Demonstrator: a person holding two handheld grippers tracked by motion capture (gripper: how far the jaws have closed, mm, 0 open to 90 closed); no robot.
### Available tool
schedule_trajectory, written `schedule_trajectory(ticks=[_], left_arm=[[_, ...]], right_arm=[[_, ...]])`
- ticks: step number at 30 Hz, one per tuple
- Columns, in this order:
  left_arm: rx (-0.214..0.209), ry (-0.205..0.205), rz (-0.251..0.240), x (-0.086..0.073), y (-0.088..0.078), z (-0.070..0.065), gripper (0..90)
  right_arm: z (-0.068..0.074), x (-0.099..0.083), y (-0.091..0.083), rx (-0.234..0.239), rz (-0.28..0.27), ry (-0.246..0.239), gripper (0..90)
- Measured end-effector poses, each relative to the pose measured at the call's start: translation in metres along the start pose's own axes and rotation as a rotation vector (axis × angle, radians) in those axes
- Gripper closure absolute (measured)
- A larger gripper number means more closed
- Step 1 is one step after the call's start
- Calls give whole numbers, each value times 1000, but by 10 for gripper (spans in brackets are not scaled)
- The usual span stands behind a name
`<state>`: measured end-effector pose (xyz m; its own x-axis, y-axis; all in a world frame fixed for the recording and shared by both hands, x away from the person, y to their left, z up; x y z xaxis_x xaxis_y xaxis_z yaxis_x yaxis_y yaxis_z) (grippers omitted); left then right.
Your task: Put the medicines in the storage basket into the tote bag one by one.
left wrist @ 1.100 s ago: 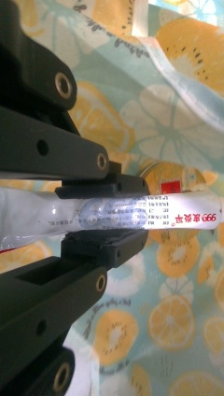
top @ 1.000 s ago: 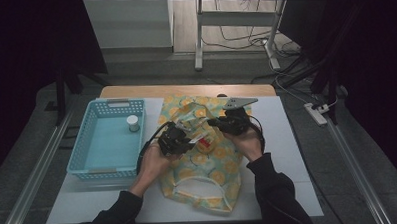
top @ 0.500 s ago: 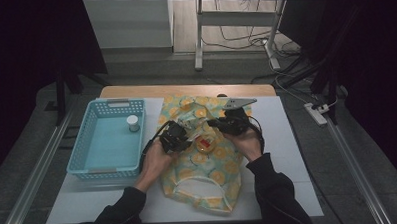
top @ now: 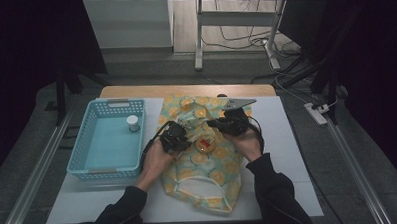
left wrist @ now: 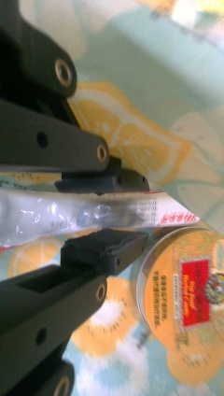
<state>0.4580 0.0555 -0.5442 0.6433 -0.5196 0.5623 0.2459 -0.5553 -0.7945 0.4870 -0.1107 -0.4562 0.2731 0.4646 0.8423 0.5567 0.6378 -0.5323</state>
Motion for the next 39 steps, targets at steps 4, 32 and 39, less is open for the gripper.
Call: schedule_trajectory(ticks=[4, 32, 39], left_arm=[[-24, 6, -14, 2, -7, -5, 596], [-136, 17, -144, -2, -66, -15, 162], [-188, -4, -184, -8, -86, -6, 55]], right_arm=[[0, 0, 0, -1, -4, 2, 893], [-1, 1, -3, -3, -7, 1, 893], [-1, 2, -4, -3, -9, 0, 892]])
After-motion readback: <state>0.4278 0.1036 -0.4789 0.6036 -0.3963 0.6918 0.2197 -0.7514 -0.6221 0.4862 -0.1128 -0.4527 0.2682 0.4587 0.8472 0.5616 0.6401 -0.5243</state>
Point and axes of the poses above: each handheld gripper's, and its own axes: y roughly forward along the jaws, x roughly out of its top, z roughly to its left, the point moved 5 cm from there along y, roughly forward along the jaws, and after that the axes turned 12 degrees about -x, right-handed, at the moved point
